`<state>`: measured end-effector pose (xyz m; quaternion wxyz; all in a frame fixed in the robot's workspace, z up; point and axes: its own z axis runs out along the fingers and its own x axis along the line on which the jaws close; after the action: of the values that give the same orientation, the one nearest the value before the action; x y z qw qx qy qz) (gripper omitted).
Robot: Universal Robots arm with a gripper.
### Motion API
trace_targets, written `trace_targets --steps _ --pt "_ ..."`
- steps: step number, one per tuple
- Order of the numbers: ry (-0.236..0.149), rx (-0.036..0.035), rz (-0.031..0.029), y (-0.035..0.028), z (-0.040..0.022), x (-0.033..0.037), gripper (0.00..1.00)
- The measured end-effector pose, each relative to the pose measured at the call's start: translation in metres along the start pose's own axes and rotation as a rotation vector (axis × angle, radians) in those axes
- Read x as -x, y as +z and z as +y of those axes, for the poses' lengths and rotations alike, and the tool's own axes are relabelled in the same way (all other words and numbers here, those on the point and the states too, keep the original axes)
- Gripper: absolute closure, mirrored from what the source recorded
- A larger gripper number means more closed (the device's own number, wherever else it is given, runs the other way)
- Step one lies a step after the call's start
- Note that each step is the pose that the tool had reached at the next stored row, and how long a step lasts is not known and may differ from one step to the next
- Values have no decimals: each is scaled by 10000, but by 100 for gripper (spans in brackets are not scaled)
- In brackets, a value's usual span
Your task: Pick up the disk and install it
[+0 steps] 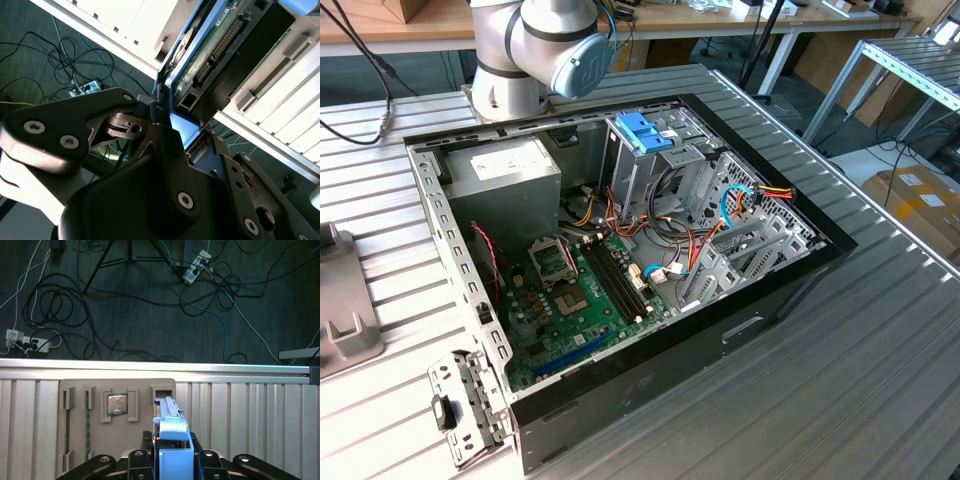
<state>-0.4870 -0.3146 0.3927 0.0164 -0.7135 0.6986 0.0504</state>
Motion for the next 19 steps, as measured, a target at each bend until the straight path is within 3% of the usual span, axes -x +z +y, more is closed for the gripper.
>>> trace_targets --steps 19 --pt "0 0 0 -83 4 7 63"
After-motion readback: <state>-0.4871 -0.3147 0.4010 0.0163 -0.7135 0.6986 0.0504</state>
